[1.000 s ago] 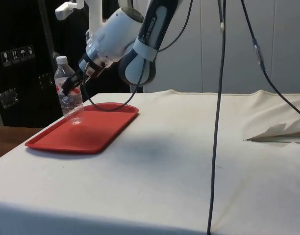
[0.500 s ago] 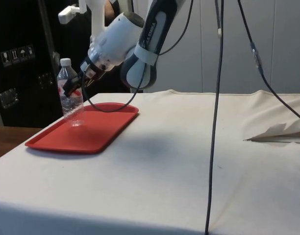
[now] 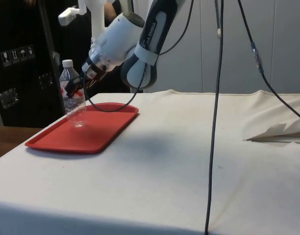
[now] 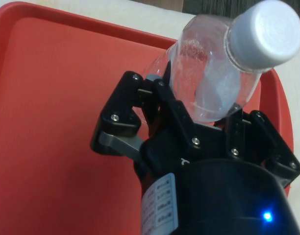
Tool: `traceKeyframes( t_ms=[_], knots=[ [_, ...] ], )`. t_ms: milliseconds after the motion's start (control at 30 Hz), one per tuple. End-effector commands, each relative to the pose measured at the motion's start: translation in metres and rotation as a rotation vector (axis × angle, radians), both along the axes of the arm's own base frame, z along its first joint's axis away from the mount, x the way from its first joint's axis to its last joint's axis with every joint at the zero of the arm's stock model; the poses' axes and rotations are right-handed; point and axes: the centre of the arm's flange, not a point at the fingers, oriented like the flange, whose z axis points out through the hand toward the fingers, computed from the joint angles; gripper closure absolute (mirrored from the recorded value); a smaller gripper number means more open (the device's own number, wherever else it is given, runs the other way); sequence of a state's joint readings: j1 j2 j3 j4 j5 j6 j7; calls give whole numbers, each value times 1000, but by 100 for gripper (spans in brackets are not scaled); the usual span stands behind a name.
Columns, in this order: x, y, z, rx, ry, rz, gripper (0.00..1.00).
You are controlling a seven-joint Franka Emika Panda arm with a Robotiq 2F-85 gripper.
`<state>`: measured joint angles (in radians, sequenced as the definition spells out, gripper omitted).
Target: Place the bottle upright on the tray.
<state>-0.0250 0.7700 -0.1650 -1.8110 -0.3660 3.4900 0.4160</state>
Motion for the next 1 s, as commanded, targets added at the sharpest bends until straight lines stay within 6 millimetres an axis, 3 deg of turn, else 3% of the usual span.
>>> traceKeyframes(
  t_ms=[0,967],
  knots=[
    [-1,2,0,7,12,3,82],
    [0,0,-4,-3,11,-4,82]
  ],
)
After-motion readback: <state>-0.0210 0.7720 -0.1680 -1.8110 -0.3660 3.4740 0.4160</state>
